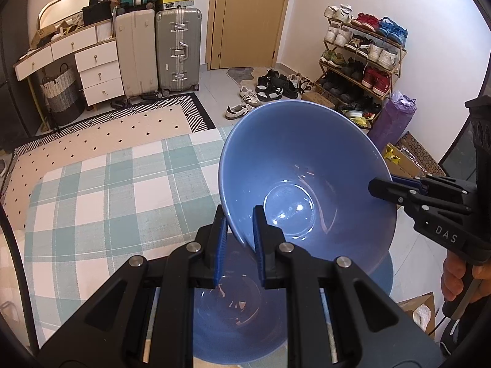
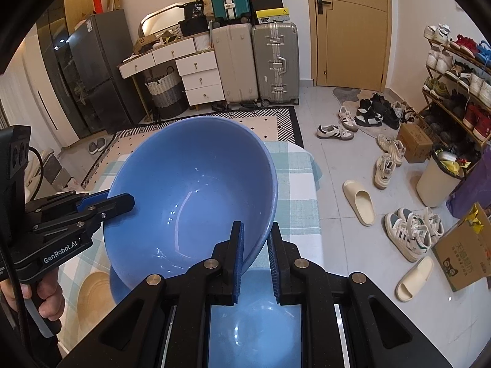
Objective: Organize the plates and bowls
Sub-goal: 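Lift the blue bowl with both tools and carry it over another blue bowl, then carry the held blue bowl with both tools past the other blue bowl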
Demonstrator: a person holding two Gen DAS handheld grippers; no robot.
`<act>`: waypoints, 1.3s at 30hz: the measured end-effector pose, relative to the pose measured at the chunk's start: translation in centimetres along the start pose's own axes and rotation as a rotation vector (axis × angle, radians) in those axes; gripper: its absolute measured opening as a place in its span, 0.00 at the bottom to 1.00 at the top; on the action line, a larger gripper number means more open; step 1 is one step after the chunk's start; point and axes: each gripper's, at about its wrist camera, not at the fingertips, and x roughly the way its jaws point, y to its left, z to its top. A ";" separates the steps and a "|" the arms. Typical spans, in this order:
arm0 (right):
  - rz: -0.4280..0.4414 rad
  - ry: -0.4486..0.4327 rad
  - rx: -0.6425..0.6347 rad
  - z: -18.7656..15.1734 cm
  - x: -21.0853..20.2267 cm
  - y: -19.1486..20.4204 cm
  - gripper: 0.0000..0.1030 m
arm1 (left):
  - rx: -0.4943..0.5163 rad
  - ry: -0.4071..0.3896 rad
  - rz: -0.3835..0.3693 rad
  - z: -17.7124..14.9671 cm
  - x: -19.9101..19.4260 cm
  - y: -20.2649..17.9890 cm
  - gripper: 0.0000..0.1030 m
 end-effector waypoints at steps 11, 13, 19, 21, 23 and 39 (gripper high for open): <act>0.023 -0.018 -0.032 -1.4 -2.1 3.4 0.15 | -0.009 -0.032 0.019 -2.7 -5.7 -0.1 0.13; 0.029 -0.020 -0.037 -1.6 -2.3 3.8 0.15 | -0.014 -0.039 0.022 -3.3 -6.6 0.1 0.13; 0.049 -0.021 -0.054 -2.1 -2.5 5.0 0.16 | -0.020 -0.050 0.045 -4.9 -9.0 0.6 0.13; 0.058 -0.018 -0.056 -2.3 -2.4 5.5 0.16 | -0.025 -0.054 0.050 -5.4 -9.4 0.8 0.13; 0.065 -0.015 -0.059 -2.5 -2.3 5.7 0.16 | -0.032 -0.052 0.051 -5.8 -9.7 1.2 0.13; 0.090 0.025 -0.093 -4.5 -0.6 7.5 0.16 | -0.065 -0.020 0.071 -8.5 -7.7 3.6 0.13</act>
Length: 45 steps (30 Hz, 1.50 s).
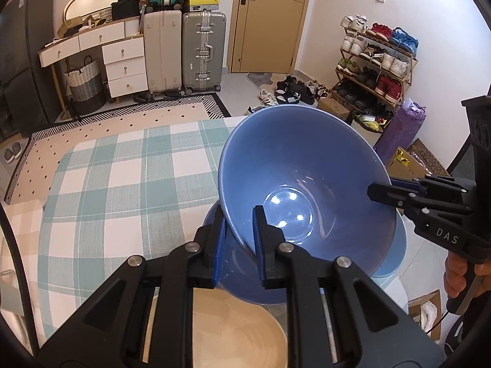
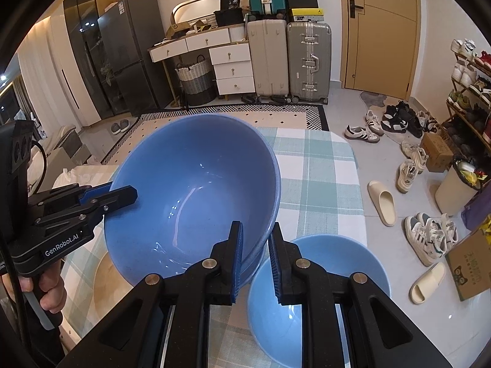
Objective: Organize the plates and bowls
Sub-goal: 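Carry the held blue bowl with both tools past the other blue bowl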
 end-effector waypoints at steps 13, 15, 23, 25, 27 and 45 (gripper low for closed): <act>0.016 0.048 -0.005 -1.0 2.9 0.5 0.16 | -0.011 0.038 0.019 -1.8 3.4 2.1 0.13; 0.013 0.056 -0.007 -1.0 3.3 0.6 0.16 | -0.012 0.046 0.020 -2.1 4.0 2.5 0.13; 0.008 0.091 -0.014 -1.5 5.1 1.2 0.17 | -0.010 0.064 0.037 -3.0 6.2 3.5 0.13; 0.009 0.097 -0.013 -1.6 5.4 1.3 0.17 | -0.009 0.069 0.044 -3.2 6.8 3.7 0.13; 0.010 0.105 -0.011 -1.8 5.9 1.3 0.17 | -0.008 0.074 0.045 -3.5 7.1 3.9 0.13; -0.003 0.147 -0.015 -3.0 8.1 0.7 0.17 | 0.016 0.102 0.071 -4.7 10.6 4.4 0.13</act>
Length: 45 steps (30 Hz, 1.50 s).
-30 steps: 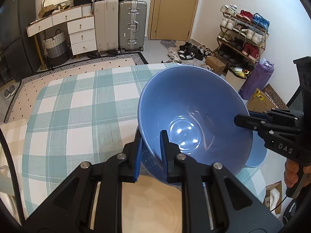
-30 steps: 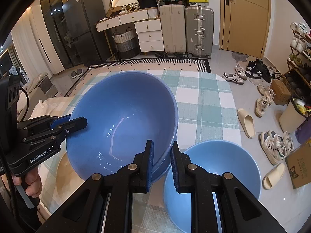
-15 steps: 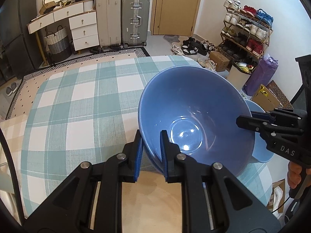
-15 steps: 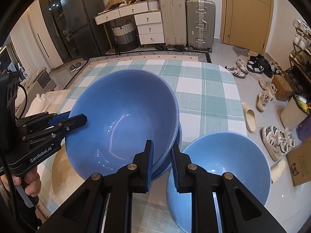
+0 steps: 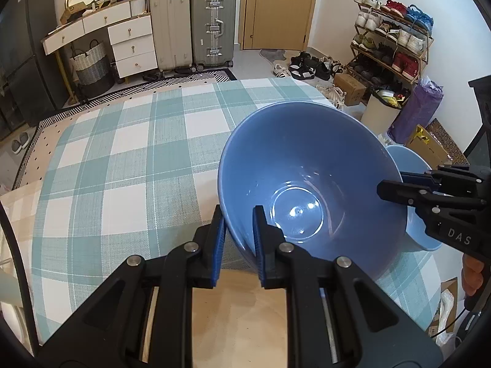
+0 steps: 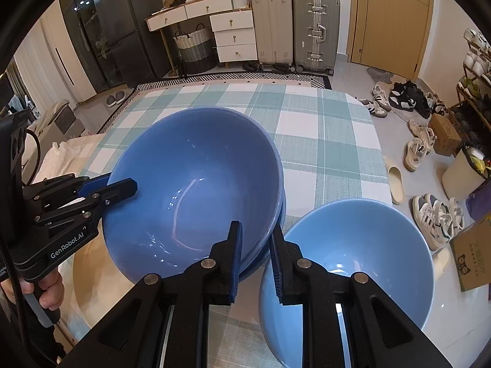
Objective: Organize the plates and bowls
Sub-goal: 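Carry the held blue bowl with both tools past the other blue bowl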
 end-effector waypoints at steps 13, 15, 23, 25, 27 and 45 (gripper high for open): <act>-0.026 0.024 -0.026 -0.4 1.4 0.4 0.18 | 0.030 0.013 0.045 -0.8 1.7 -0.2 0.13; -0.037 0.023 -0.037 -0.5 1.2 0.9 0.18 | 0.030 0.016 0.050 -1.0 1.9 -0.2 0.13; -0.098 0.018 -0.093 -0.7 1.5 1.8 0.20 | 0.040 0.017 0.061 -1.1 2.3 -0.3 0.13; -0.112 0.016 -0.103 -0.7 1.6 2.0 0.20 | 0.040 0.017 0.060 -1.1 2.3 -0.3 0.13; -0.125 0.015 -0.111 -0.7 1.7 2.1 0.20 | 0.040 0.020 0.059 -1.1 2.5 -0.3 0.13; -0.209 0.002 -0.181 -0.8 2.2 2.6 0.20 | 0.069 0.040 0.062 -1.6 3.2 -0.6 0.16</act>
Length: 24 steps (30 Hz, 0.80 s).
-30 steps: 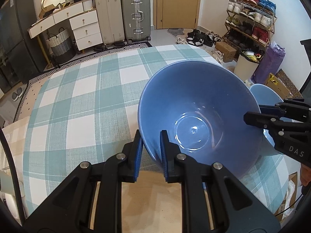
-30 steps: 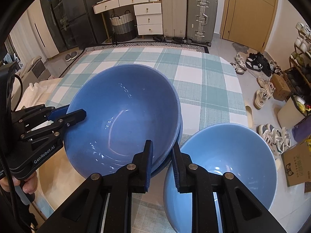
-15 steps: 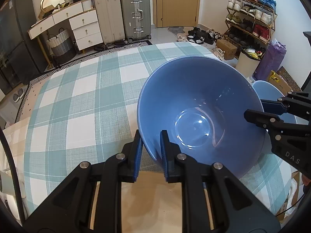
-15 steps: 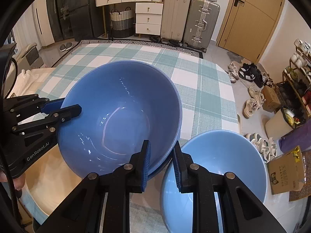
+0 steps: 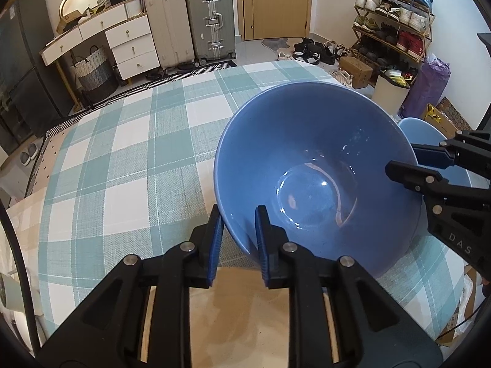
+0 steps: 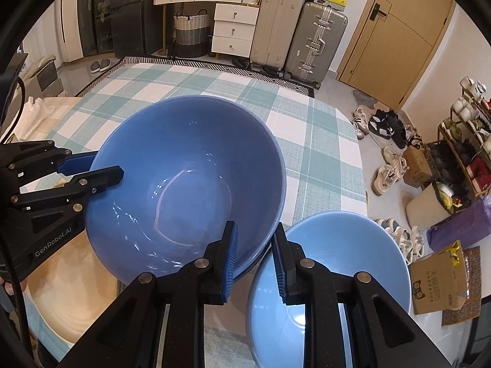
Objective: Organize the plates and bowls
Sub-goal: 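Carry the held blue bowl with both tools past the other blue bowl, then lower the blue bowl onto the tablecloth beside the other bowl, open both tools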
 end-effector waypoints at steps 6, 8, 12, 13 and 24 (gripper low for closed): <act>-0.033 -0.003 -0.018 0.1 0.3 0.2 0.21 | 0.000 0.003 0.001 0.1 0.1 0.0 0.16; -0.034 -0.002 -0.017 0.1 0.4 0.1 0.21 | -0.003 0.006 0.000 0.1 0.2 0.1 0.16; -0.029 -0.004 -0.029 0.1 0.5 0.2 0.23 | -0.021 0.012 -0.022 0.0 0.2 0.5 0.16; -0.035 -0.004 -0.033 0.1 0.5 0.2 0.23 | -0.027 0.011 -0.032 0.1 0.2 0.6 0.16; -0.016 -0.005 -0.023 -0.3 0.3 -0.5 0.29 | -0.043 0.009 -0.045 0.1 -0.2 0.6 0.26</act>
